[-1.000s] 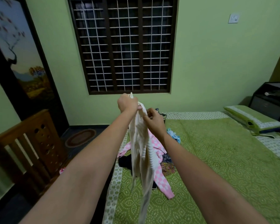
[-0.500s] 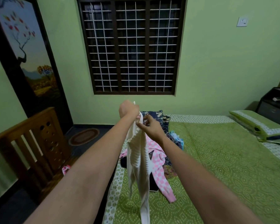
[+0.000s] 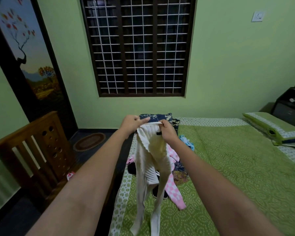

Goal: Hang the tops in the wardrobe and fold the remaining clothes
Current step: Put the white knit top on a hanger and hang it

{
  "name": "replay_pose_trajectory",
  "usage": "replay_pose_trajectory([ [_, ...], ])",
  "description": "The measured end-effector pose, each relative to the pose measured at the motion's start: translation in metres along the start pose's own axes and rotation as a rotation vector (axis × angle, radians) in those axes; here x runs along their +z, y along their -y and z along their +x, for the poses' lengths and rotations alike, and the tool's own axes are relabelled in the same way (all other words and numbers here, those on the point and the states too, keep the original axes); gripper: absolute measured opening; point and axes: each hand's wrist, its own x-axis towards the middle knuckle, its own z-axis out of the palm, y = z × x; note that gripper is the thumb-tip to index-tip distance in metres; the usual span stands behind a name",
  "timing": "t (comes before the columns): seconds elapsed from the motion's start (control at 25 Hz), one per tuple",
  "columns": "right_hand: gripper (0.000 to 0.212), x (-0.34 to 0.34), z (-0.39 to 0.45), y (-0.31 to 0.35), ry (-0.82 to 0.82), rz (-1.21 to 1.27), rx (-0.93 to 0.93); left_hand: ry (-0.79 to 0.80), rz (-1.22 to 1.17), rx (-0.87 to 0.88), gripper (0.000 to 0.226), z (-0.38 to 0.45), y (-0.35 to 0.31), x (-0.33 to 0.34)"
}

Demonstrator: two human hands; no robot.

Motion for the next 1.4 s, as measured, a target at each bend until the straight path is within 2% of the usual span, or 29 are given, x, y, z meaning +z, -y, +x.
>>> replay_pose_trajectory([
  [0.08, 0.021, 0.004, -0.003, 0.003, 0.056, 0.017, -0.023, 0.054, -0.079, 0.074, 0.052, -0.006, 0.006, 0.013],
  [0.2, 0.016, 0.005, -0.012, -0.007, 0.139, 0.032, -0.050, 0.204, 0.074, 0.116, 0.044, -0.007, 0.002, 0.021],
  [0.24, 0.009, 0.001, -0.017, -0.017, 0.159, -0.035, -0.047, 0.274, 0.188, 0.114, 0.041, -0.005, 0.004, 0.020],
  [0.32, 0.023, -0.007, -0.025, -0.041, 0.235, -0.284, -0.054, 0.376, 0.357, 0.092, 0.028, -0.005, 0.009, 0.019],
  [0.4, 0.034, -0.009, -0.030, -0.064, 0.321, -0.609, -0.060, 0.336, 0.293, 0.063, 0.012, -0.007, 0.015, 0.026],
  [0.48, 0.028, -0.006, -0.035, -0.080, 0.342, -0.795, 0.022, 0.181, 0.145, 0.054, 0.019, -0.008, 0.015, 0.032],
  [0.52, 0.028, -0.004, -0.038, -0.085, 0.322, -0.796, 0.107, 0.114, 0.073, 0.041, 0.024, -0.008, 0.014, 0.034],
  [0.56, 0.034, -0.003, -0.044, -0.086, 0.297, -0.704, 0.202, 0.076, 0.014, 0.028, 0.026, -0.007, 0.013, 0.033],
  [0.6, 0.045, 0.000, -0.049, -0.084, 0.271, -0.511, 0.298, 0.069, -0.033, 0.018, 0.027, -0.006, 0.013, 0.032],
  [0.64, 0.056, 0.005, -0.054, -0.078, 0.255, -0.270, 0.374, 0.087, -0.066, 0.019, 0.027, -0.005, 0.013, 0.031],
  [0.72, 0.062, 0.017, -0.058, -0.054, 0.254, 0.120, 0.431, 0.160, -0.108, 0.044, 0.027, -0.007, 0.014, 0.034],
  [0.8, 0.057, 0.028, -0.050, -0.042, 0.268, 0.180, 0.447, 0.166, -0.120, 0.080, 0.029, -0.007, 0.018, 0.039],
  [0.92, 0.033, 0.037, -0.043, -0.063, 0.390, -0.179, 0.486, 0.035, -0.287, 0.057, 0.032, -0.009, 0.023, 0.039],
  [0.96, 0.022, 0.037, -0.042, -0.080, 0.378, -0.304, 0.523, -0.013, -0.348, 0.028, 0.033, -0.009, 0.026, 0.034],
  [1.04, 0.007, 0.028, -0.046, -0.100, 0.320, -0.412, 0.639, 0.065, -0.406, -0.005, 0.032, -0.013, 0.035, 0.020],
  [1.08, 0.003, 0.020, -0.045, -0.104, 0.287, -0.480, 0.634, 0.204, -0.330, -0.021, 0.030, -0.017, 0.041, 0.012],
  [1.16, 0.019, 0.000, -0.039, -0.102, 0.201, -0.576, 0.546, 0.532, 0.075, -0.055, 0.025, -0.029, 0.060, 0.001],
  [1.2, 0.026, -0.011, -0.038, -0.096, 0.155, -0.550, 0.530, 0.601, 0.227, -0.068, 0.024, -0.034, 0.072, 0.003],
  [1.28, 0.031, -0.021, -0.039, -0.088, 0.182, -0.628, 0.488, 0.503, 0.273, -0.122, 0.021, -0.043, 0.091, 0.017],
  [1.36, 0.026, -0.023, -0.042, -0.090, 0.275, -0.704, 0.496, 0.384, 0.123, -0.243, 0.019, -0.050, 0.101, 0.035],
  [1.4, 0.025, -0.023, -0.045, -0.091, 0.314, -0.736, 0.519, 0.406, 0.047, -0.294, 0.014, -0.054, 0.102, 0.041],
])
